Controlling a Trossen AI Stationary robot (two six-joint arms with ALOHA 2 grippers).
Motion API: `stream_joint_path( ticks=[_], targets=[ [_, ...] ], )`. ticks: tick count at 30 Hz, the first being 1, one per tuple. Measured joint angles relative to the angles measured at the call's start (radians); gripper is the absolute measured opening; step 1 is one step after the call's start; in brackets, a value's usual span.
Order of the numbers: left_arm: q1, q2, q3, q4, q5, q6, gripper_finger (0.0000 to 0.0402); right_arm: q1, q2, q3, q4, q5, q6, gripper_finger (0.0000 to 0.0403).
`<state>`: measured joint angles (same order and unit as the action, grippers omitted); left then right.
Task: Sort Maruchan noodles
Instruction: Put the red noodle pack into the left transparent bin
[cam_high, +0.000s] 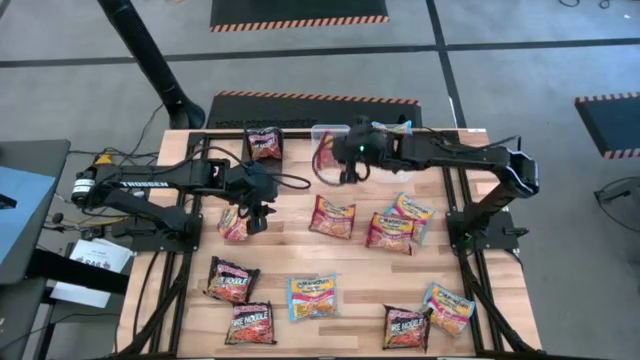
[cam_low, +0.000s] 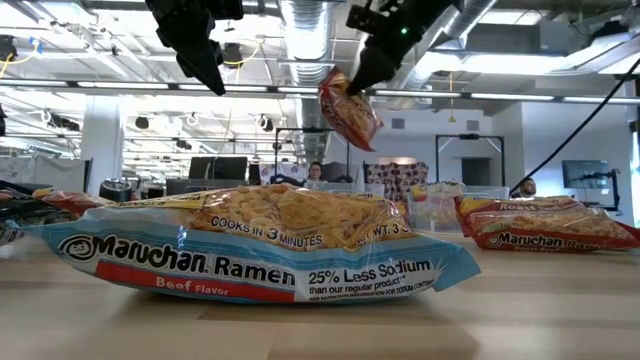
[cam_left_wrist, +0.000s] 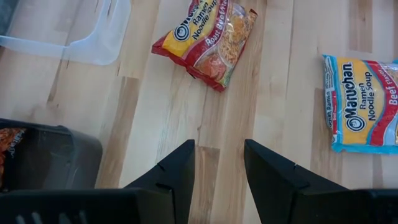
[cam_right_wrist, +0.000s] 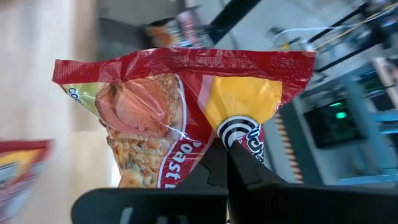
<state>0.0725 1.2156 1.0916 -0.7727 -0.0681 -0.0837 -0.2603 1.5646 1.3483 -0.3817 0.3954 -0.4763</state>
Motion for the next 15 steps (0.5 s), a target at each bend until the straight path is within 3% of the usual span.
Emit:
stream_joint_path(
  ticks=[15],
  targets=[
    [0.000,0.000,0.000,0.000,0.000,0.000,0.0124,-0.209,0.001,0.000,0.284,-0.001,-0.112,0.0005]
  ],
)
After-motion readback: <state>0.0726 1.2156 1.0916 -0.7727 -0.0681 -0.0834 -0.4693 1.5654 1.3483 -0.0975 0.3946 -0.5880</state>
